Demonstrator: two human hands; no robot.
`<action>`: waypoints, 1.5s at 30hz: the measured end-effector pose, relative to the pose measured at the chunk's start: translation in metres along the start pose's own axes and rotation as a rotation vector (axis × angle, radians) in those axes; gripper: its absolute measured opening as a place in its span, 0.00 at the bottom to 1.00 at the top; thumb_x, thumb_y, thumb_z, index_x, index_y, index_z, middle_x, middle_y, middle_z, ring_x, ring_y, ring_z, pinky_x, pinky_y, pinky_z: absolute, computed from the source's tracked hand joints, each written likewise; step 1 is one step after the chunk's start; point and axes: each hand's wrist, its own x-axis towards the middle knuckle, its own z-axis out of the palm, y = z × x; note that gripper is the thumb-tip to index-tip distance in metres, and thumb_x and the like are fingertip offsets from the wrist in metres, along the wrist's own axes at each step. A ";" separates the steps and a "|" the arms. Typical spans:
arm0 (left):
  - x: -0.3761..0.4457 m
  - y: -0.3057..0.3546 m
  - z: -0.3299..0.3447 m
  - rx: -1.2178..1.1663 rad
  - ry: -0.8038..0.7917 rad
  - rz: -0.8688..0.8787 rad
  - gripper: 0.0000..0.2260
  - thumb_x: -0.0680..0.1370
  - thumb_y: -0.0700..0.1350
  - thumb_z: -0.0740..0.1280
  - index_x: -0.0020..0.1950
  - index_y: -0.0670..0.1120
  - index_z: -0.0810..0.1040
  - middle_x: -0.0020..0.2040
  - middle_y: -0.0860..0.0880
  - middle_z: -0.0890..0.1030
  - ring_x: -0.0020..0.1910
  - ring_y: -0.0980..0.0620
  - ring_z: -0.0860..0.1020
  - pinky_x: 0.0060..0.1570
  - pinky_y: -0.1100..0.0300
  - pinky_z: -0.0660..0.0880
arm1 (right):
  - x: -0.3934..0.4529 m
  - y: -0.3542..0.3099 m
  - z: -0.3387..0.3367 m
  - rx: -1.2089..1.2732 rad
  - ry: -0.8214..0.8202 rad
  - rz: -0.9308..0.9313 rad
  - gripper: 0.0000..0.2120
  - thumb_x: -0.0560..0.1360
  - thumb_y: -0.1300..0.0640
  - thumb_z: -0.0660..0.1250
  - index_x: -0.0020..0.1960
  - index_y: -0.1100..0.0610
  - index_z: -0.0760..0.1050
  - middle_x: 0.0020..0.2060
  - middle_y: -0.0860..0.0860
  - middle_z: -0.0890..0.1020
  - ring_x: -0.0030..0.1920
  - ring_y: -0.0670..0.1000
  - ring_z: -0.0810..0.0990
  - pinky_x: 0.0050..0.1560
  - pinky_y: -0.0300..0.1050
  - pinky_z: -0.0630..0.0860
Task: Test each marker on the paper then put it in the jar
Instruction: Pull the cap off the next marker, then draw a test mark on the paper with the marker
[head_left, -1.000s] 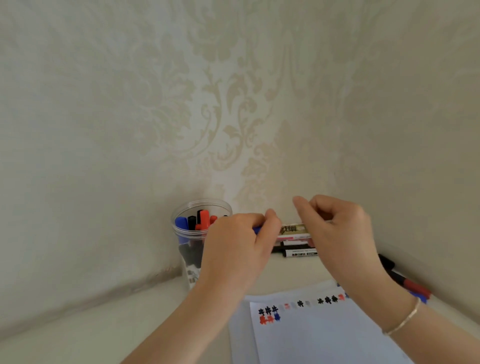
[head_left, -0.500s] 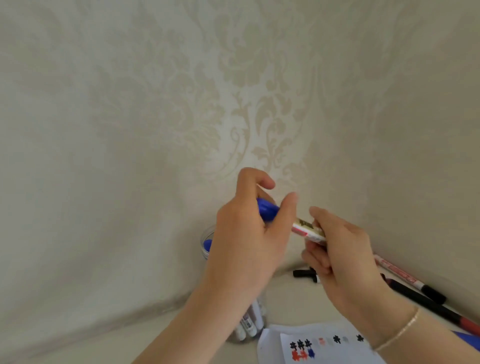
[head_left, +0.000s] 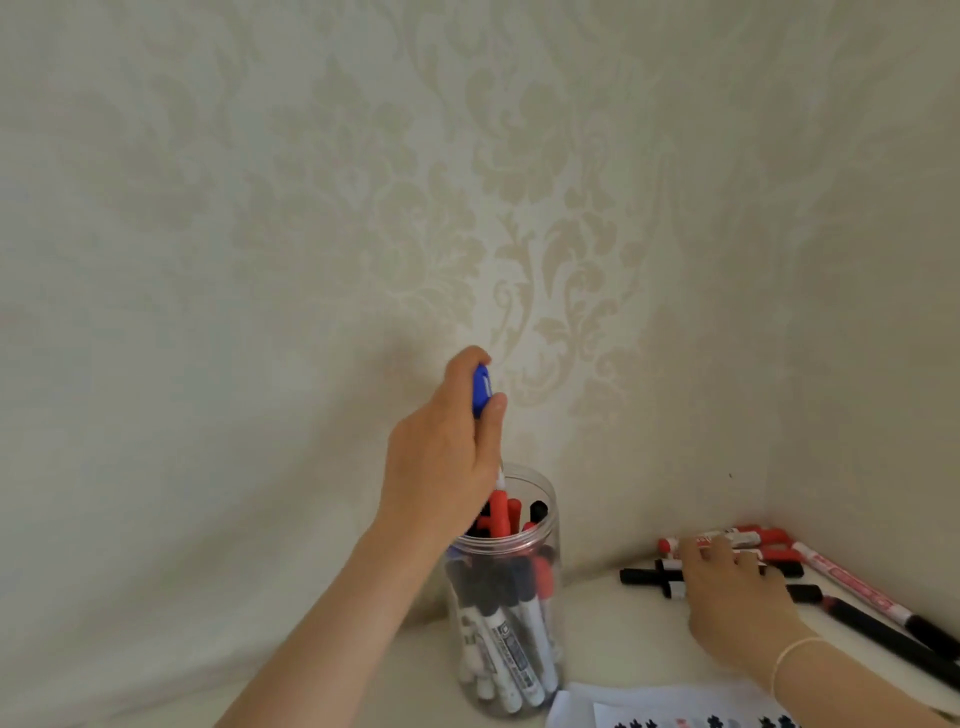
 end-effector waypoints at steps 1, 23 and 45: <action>0.000 0.002 0.003 0.016 -0.062 0.017 0.08 0.81 0.51 0.57 0.60 0.56 0.63 0.24 0.54 0.71 0.24 0.58 0.73 0.28 0.67 0.69 | 0.001 -0.001 0.007 -0.018 -0.022 0.004 0.27 0.78 0.59 0.53 0.75 0.55 0.51 0.69 0.57 0.64 0.67 0.59 0.68 0.65 0.52 0.66; 0.026 0.002 -0.008 0.074 -0.276 0.059 0.06 0.83 0.50 0.52 0.55 0.51 0.67 0.38 0.49 0.80 0.36 0.49 0.80 0.40 0.48 0.76 | 0.009 -0.033 -0.003 0.396 0.146 -0.237 0.06 0.76 0.57 0.59 0.50 0.54 0.61 0.53 0.53 0.74 0.52 0.55 0.75 0.43 0.43 0.66; 0.008 0.008 -0.024 -0.225 0.324 0.426 0.07 0.81 0.44 0.53 0.54 0.48 0.69 0.28 0.47 0.74 0.23 0.50 0.73 0.23 0.51 0.69 | -0.041 -0.073 -0.087 1.441 0.422 -0.350 0.11 0.72 0.67 0.63 0.32 0.64 0.76 0.23 0.57 0.77 0.26 0.57 0.73 0.28 0.46 0.70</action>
